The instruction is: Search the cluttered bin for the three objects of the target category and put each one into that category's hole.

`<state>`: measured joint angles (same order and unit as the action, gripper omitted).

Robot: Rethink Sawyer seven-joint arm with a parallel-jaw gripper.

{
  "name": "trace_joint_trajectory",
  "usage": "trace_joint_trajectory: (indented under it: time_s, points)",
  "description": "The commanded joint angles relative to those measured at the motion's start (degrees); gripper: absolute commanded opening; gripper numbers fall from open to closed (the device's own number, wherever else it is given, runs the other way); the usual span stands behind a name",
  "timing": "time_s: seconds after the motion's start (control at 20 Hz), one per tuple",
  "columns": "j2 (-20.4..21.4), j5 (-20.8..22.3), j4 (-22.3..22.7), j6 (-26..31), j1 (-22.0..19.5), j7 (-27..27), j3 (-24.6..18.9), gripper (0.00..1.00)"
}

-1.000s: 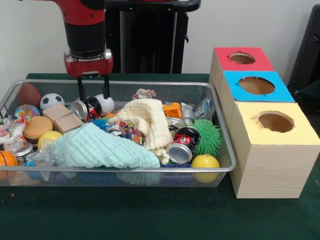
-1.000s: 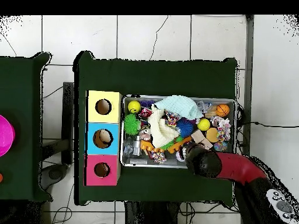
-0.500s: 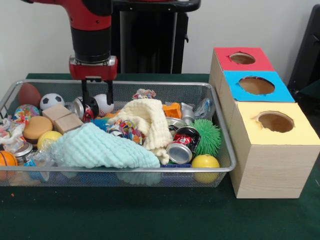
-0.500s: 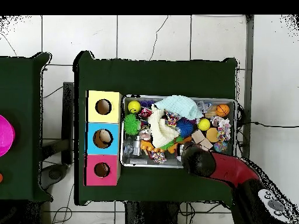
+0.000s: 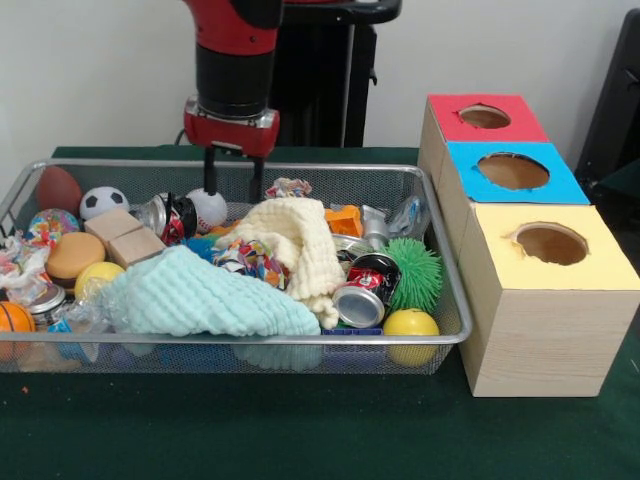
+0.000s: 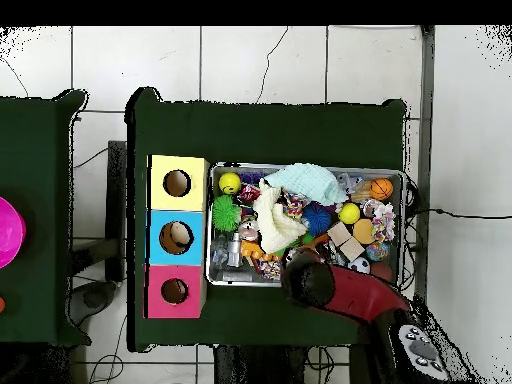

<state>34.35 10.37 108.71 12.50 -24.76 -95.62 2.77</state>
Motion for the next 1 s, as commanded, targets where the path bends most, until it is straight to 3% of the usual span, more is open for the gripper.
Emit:
trace_joint_trajectory:
  time_s: [0.05, 0.25, 0.65, 1.0]
  points:
    - [-4.27, -5.20, 3.56, -3.81, 2.89, -17.55, 3.41, 1.00]
    - [-6.25, -5.85, 4.25, -7.44, 4.51, -19.60, 3.70, 1.00]
    - [-9.82, -7.06, 3.09, -9.39, 4.29, -19.27, 1.88, 1.00]
    - [-17.71, -6.27, 1.26, -17.32, 2.37, -18.54, -0.45, 1.00]
